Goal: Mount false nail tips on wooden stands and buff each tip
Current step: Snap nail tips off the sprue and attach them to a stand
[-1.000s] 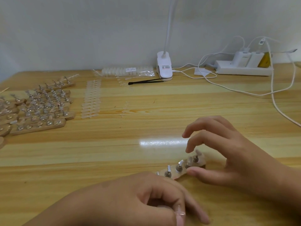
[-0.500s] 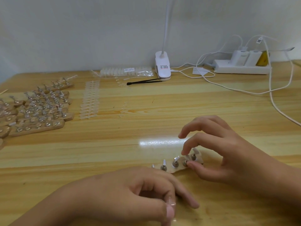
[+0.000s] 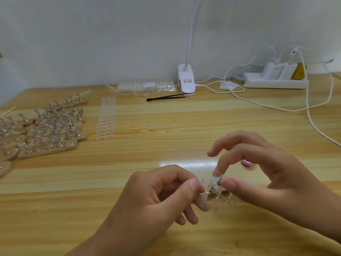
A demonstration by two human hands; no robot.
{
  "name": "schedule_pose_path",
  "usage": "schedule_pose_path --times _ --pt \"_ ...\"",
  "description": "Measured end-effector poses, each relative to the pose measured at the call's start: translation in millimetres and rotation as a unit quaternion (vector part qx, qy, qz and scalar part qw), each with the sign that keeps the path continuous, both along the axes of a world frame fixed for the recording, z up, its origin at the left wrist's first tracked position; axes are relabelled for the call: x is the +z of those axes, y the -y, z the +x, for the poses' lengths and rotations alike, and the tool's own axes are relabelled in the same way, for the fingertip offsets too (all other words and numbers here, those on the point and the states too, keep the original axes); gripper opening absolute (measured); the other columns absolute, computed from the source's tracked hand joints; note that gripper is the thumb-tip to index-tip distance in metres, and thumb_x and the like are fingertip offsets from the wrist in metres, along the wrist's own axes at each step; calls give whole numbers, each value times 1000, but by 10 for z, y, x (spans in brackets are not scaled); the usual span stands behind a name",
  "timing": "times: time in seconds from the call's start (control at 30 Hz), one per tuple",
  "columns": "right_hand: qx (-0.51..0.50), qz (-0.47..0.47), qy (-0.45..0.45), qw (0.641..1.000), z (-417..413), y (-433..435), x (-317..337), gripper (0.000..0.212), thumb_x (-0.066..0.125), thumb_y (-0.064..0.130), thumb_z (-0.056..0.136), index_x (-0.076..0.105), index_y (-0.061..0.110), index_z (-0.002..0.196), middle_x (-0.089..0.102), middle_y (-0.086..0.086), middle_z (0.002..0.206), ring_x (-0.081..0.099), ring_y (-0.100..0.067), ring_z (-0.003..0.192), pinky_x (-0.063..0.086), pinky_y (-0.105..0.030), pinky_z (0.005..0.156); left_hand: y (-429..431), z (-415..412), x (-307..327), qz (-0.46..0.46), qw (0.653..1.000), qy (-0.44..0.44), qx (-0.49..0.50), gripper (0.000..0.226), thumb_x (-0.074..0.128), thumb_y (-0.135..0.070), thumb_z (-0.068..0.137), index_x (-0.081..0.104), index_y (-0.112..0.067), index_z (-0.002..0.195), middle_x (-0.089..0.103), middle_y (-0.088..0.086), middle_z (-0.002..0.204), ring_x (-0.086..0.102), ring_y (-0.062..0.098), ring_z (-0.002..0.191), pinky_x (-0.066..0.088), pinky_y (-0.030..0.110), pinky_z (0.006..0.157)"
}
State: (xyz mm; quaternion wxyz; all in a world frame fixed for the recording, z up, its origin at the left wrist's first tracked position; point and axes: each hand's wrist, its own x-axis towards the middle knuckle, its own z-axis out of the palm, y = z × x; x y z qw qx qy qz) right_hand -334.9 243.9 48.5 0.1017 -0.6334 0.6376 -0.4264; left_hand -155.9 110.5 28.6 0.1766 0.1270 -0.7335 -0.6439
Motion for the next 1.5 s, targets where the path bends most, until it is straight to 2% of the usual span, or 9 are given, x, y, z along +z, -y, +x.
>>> schedule_pose_path --times 0.17,0.4,0.53,0.63,0.77,0.9,1.13,1.37,1.5 --pt "-27 -25 -26 999 33 -1 -78 9 66 42 81 67 35 86 59 16 116 54 -13 117 35 -9 90 -43 -9 9 3 999 36 0 21 68 -40 79 75 -26 92 76 0 82 72 15 64 52 17 57" --pt "-12 -137 -378 916 65 -27 -72 16 68 23 89 73 17 75 56 3 116 50 -17 118 41 -29 95 -21 -57 57 136 987 83 -32 13 78 -29 80 78 -20 89 76 9 79 72 16 64 50 17 52" --pt "13 27 -14 999 44 -10 -1 19 69 49 82 71 31 83 61 12 121 52 -11 122 34 -24 98 -12 10 -45 -155 987 -36 -16 16 69 -27 89 78 -22 102 77 -5 83 71 6 67 54 17 58" --pt "71 145 345 925 -111 -5 0 39 81 59 63 73 25 78 69 8 116 60 -6 117 34 -39 99 -6 17 -63 -429 896 -106 -43 16 67 -26 93 77 -19 102 75 -8 85 67 2 67 54 18 61" --pt "39 103 350 930 -149 -6 10 42 83 59 60 72 22 76 70 5 113 61 -6 116 36 -41 95 6 9 -1 -174 964 -54 -191 11 68 -22 92 77 -15 92 72 0 116 66 3 106 52 19 84" --pt "7 72 241 968 -87 -45 41 41 75 63 67 71 25 82 65 11 119 62 -3 112 41 -42 88 67 29 61 92 961 -47 -257 9 66 -22 91 74 -21 95 60 12 135 58 18 123 45 23 95" --pt "-38 52 67 996 -82 -4 -32 24 64 57 75 69 41 92 62 16 118 54 -11 119 40 -28 90 79 5 93 144 951 -79 -262 10 64 -21 93 72 -17 96 69 21 114 52 22 130 42 27 100" --pt "-9 37 10 999 -100 -19 -8 18 63 54 80 70 47 94 61 16 119 54 -16 120 43 -27 83 93 -18 82 109 973 -55 -198 9 63 -23 92 71 -18 92 75 -4 88 52 18 130 53 39 84" --pt "8 32 -17 999 -90 -13 -27 14 65 53 80 69 45 90 61 16 117 54 -16 119 42 -25 88 128 10 138 83 978 1 -190 8 63 -17 91 71 -17 88 74 13 104 71 8 83 52 19 64"
